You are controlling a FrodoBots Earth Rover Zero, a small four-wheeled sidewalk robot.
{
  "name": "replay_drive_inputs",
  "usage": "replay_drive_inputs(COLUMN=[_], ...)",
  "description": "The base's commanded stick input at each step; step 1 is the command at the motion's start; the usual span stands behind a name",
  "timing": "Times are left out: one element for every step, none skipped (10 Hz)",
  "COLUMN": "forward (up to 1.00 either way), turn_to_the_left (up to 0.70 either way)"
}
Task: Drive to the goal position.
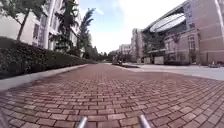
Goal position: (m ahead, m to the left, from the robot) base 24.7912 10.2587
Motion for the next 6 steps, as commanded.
replay_drive_inputs(forward=[0.7, 0.7, 0.7, 0.7, 0.7, 0.7], turn_to_the_left=[0.0, 0.0, 0.0, 0.0, 0.0, 0.0])
